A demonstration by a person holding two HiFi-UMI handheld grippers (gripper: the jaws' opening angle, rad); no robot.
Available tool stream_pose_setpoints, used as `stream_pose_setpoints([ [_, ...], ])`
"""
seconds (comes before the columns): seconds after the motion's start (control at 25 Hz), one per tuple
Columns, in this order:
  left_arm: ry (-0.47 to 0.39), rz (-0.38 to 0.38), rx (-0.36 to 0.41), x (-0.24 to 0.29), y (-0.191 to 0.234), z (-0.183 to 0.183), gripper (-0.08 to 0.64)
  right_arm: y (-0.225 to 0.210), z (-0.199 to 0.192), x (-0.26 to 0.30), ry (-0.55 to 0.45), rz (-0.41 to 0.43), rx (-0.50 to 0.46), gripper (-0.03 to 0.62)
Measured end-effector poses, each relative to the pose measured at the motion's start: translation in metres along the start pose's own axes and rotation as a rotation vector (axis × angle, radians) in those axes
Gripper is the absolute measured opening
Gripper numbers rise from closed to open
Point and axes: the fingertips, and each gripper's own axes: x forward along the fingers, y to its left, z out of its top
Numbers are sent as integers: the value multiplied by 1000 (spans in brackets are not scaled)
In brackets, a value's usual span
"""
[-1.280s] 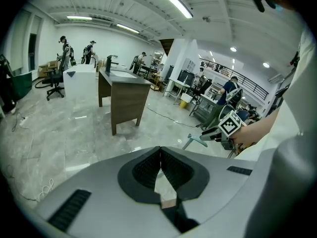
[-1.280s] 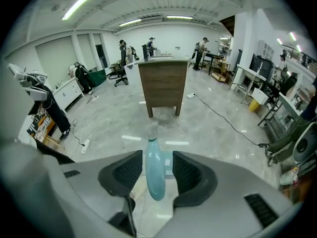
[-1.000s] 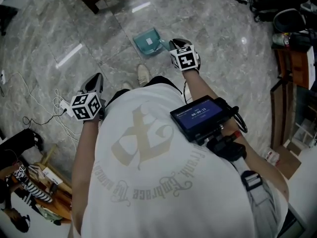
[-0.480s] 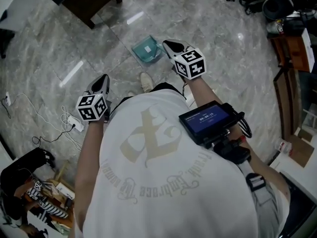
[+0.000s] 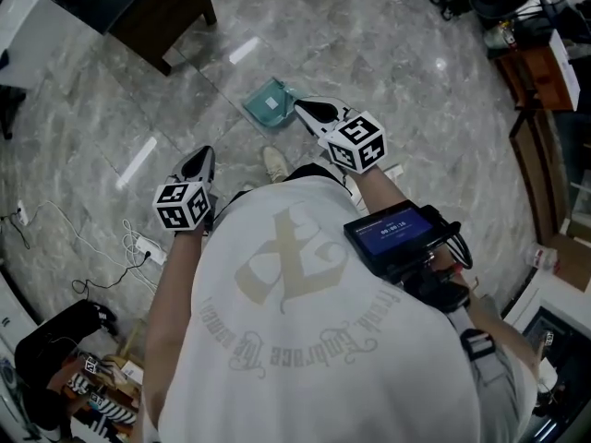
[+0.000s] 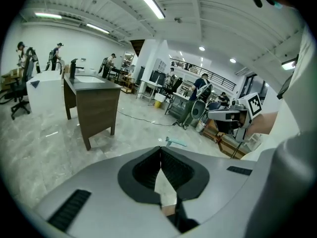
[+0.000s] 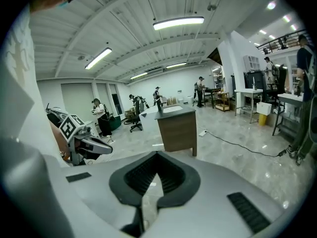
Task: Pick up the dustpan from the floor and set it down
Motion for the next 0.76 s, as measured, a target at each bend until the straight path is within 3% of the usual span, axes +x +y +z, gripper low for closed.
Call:
stream_pose_setpoints([
  [0.56,38,-27,25,18,-6,-3,14,-14,-21,-7,-15,-22,55,17],
  [0.76,30,-28,27,-16,-14,-18,14,23,-21,-22,-21,-19,43,17],
])
